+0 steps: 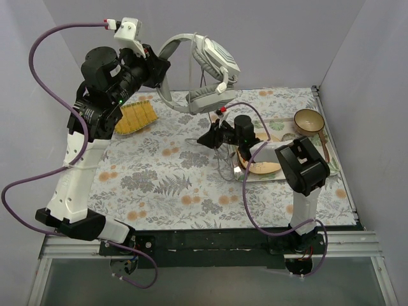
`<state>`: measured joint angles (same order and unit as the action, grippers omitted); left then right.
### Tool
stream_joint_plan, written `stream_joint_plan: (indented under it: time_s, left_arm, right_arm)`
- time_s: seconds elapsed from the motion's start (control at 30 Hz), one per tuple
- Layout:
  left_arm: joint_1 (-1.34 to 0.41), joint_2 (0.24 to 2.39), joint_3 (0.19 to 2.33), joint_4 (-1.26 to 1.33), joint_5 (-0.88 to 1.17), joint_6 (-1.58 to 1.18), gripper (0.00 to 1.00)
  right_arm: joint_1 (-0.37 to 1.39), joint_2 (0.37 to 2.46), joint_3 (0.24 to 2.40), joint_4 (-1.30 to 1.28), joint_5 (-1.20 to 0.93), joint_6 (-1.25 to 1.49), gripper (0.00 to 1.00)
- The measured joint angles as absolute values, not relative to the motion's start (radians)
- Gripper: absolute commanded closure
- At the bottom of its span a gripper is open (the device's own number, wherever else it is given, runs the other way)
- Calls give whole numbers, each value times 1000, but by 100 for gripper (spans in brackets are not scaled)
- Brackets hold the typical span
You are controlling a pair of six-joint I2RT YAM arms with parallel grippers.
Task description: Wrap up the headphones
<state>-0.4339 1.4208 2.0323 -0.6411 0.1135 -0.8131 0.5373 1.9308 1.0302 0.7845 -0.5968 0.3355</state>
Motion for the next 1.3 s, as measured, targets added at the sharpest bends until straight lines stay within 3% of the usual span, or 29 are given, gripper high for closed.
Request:
stream_joint_plan:
  time_s: [0.23, 0.53, 0.73, 1.03, 1.3]
  left_arm:
    - [-389, 1425, 2031, -629, -11, -851, 100]
    - [-266, 1449, 1929, -495, -207, -873, 100]
    - [-216, 1496, 1695, -260, -367, -720, 100]
    - [-201, 1635, 1213, 252, -554, -221, 100]
    - [-223, 1626, 1093, 324, -494, -88, 100]
  right_arm:
    - [602, 1950, 1030, 756, -565, 338, 77]
    - [797, 1950, 1060, 485, -450, 217, 99]
    - [937, 1884, 1073, 254, -351, 89, 99]
    - [1022, 1628, 1125, -86, -194, -90, 99]
    - [980, 1498, 1246, -242, 74, -173, 99]
